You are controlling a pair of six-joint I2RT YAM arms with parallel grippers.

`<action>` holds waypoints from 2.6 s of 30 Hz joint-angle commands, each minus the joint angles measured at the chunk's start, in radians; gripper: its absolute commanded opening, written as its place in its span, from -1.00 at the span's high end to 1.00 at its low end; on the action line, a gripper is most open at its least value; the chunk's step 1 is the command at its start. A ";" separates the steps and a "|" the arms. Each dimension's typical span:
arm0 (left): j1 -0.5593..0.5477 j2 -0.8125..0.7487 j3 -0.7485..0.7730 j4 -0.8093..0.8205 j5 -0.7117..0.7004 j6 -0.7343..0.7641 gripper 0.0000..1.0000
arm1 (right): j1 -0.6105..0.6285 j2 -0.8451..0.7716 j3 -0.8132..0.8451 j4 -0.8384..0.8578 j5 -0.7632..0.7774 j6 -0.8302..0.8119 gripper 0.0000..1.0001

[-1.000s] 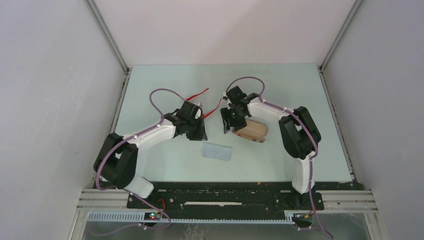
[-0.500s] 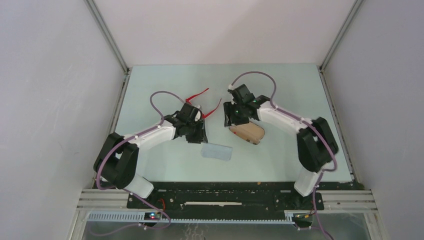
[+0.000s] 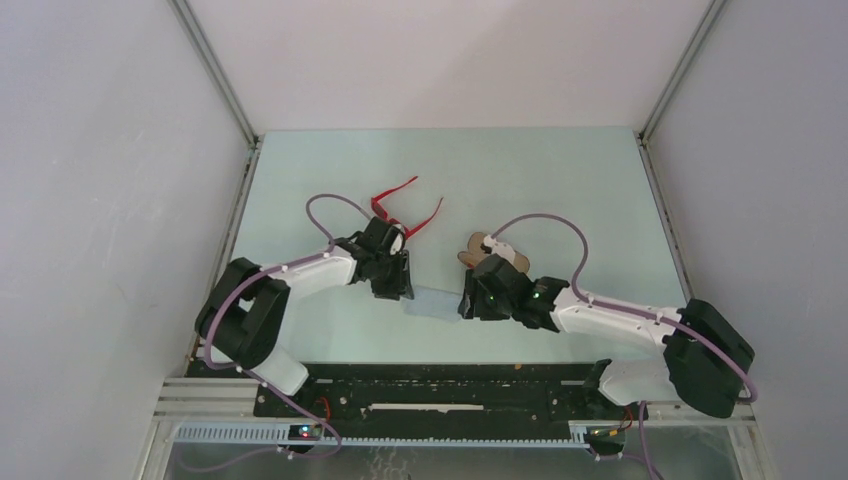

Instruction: Organize the sunglasses

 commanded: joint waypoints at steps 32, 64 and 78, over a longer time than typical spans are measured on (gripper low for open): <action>-0.009 0.063 -0.067 0.124 0.122 -0.042 0.76 | -0.057 0.220 -0.099 0.340 -0.017 0.343 0.28; -0.081 0.007 0.147 0.053 0.144 -0.016 1.00 | -0.037 0.047 -0.030 0.172 0.141 0.236 1.00; -0.111 0.228 0.544 -0.038 0.165 0.042 1.00 | -0.171 -0.137 -0.031 0.028 0.235 0.150 1.00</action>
